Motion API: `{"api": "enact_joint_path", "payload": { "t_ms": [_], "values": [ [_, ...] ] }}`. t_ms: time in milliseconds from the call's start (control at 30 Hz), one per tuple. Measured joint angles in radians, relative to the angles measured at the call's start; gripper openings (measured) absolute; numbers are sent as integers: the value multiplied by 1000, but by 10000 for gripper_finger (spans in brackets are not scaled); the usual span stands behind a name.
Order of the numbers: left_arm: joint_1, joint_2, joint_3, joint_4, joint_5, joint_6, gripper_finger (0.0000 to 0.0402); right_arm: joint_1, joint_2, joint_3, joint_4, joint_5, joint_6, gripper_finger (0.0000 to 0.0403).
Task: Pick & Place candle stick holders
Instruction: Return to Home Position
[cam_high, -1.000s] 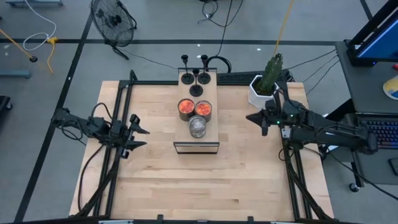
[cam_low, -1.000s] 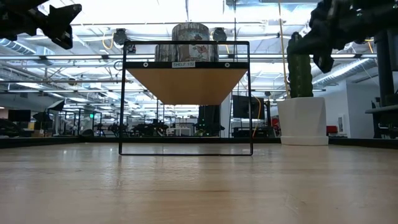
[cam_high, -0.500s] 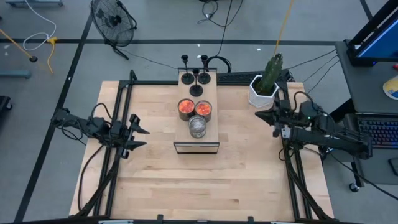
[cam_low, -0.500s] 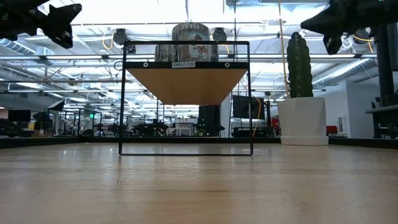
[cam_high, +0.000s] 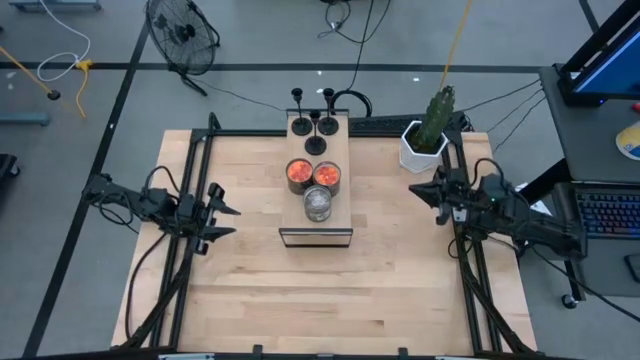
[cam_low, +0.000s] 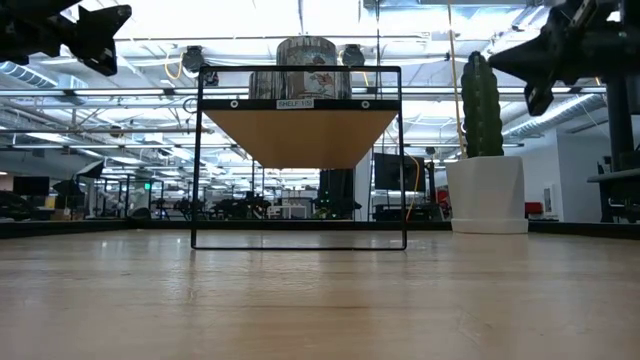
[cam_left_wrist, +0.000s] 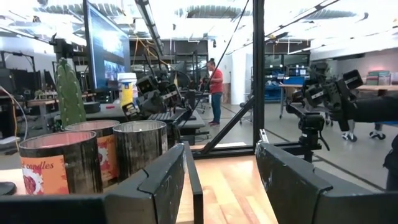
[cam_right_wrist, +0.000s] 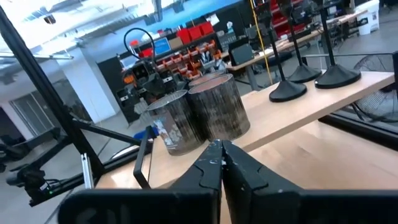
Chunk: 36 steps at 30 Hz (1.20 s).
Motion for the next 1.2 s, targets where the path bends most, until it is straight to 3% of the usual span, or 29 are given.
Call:
{"api": "enact_joint_path", "payload": {
  "t_ms": [267,633,900,1200],
  "values": [
    [0,0,0,-57,-54,4,202,0,-89,-85,0,3,-12,0],
    [0,0,0,-93,-79,12,202,0,-89,-166,9,9,-12,0],
    [0,-1,-88,16,-68,-37,202,0,-89,-209,29,112,6,0],
    [3,-2,-84,2,-36,-8,202,0,-89,-211,84,50,-47,0]
  ]
}}
